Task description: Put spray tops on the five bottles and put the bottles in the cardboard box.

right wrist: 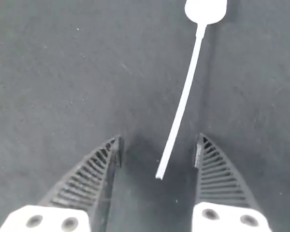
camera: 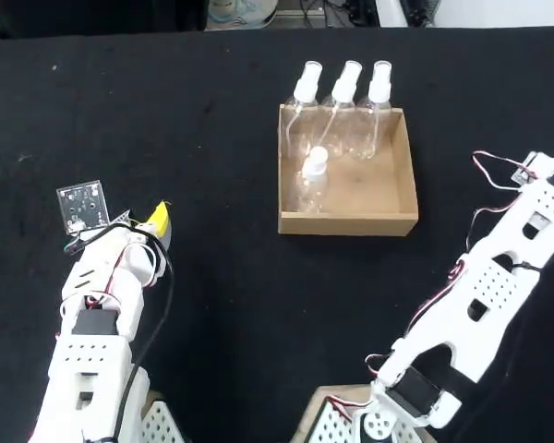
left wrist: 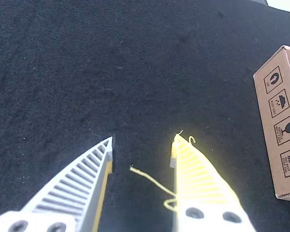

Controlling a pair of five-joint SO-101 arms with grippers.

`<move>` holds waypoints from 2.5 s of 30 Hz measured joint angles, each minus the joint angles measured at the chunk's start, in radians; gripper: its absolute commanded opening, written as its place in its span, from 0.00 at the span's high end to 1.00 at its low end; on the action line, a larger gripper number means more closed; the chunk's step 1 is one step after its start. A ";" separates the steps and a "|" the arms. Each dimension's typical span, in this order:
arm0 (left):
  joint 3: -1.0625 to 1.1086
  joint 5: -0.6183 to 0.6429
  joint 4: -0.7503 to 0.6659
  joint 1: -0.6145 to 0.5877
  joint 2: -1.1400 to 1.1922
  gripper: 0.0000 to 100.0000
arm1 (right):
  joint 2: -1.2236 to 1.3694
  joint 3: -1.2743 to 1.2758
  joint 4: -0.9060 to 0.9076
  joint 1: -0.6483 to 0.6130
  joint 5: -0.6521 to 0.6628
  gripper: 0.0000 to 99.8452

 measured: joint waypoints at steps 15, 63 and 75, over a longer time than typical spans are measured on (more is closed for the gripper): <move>0.000 0.000 0.000 0.000 0.000 0.81 | 0.000 -0.029 -0.028 0.002 -0.078 0.80; 0.000 0.000 0.000 0.000 0.000 0.81 | -0.189 -0.029 0.322 0.072 -0.077 0.89; 0.000 0.000 0.000 0.000 0.000 0.81 | -0.127 -0.029 0.107 0.072 -0.078 0.91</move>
